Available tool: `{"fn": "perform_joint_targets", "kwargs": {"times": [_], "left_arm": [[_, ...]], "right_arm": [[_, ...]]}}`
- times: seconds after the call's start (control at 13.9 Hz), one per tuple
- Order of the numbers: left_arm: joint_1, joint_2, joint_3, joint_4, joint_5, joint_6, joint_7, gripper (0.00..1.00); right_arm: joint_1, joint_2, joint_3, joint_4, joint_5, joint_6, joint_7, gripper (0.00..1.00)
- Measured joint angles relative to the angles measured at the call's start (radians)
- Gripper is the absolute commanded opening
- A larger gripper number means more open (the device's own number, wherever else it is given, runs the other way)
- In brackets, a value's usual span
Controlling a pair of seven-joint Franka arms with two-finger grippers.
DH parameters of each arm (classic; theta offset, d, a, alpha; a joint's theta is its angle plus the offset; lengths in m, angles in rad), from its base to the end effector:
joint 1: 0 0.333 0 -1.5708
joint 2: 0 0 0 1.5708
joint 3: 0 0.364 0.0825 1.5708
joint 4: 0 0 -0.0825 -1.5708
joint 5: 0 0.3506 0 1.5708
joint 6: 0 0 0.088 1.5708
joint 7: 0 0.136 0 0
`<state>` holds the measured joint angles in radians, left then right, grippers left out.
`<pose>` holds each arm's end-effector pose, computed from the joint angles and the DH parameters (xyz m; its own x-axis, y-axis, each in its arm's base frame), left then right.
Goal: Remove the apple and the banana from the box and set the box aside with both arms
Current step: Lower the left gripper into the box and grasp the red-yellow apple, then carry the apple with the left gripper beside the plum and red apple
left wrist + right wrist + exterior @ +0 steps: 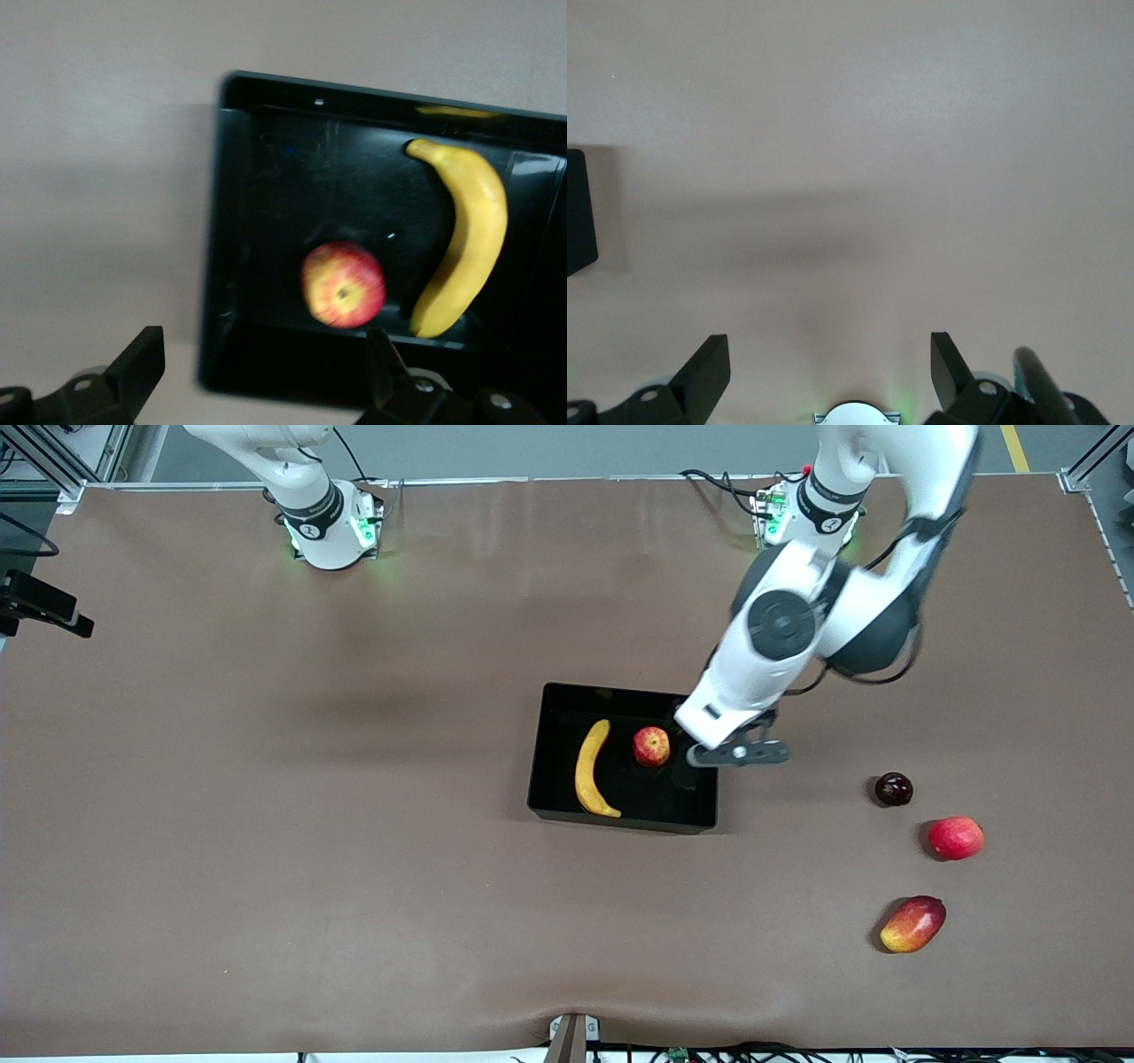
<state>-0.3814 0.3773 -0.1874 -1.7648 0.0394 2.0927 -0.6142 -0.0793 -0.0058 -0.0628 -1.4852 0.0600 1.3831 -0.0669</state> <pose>0.5396 -0.3276 0.3842 0.9978 0.0363 -0.0549 0.0366 -0.9993 0.0046 0.4927 -0.0615 0.6681 0.9938 -0.0635 -0.0916 -0.0697 -0.9954 -0.0664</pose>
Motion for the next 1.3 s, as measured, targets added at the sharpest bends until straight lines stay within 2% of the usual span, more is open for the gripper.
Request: {"fn": "perform_joint_targets", "kwargs": {"times": [0.29,0.72,0.87,0.94,1.08,1.3], "left_arm": [[-0.05,0.134,0.0,0.002,0.0,0.126,-0.106,1.0],[-0.068,0.21,0.001,0.003,0.0,0.139,-0.171,0.99],[-0.068,0.228,0.001,0.003,0.0,0.139,-0.173,0.79],[-0.068,0.234,0.001,0.004,0.0,0.139,-0.174,0.6],[-0.068,0.244,0.001,0.006,0.0,0.14,-0.174,0.0],[-0.068,0.244,0.001,0.027,0.0,0.139,-0.174,0.0]], "right_arm": [[0.0,0.0,0.0,0.0,0.0,0.0,0.0,1.0],[0.0,0.0,0.0,0.0,0.0,0.0,0.0,1.0],[0.0,0.0,0.0,0.0,0.001,0.0,0.0,1.0],[0.0,0.0,0.0,0.0,0.002,0.001,0.0,1.0],[0.0,0.0,0.003,0.001,0.002,0.001,-0.001,1.0],[0.0,0.0,0.007,0.001,0.002,0.001,-0.001,1.0]]}}
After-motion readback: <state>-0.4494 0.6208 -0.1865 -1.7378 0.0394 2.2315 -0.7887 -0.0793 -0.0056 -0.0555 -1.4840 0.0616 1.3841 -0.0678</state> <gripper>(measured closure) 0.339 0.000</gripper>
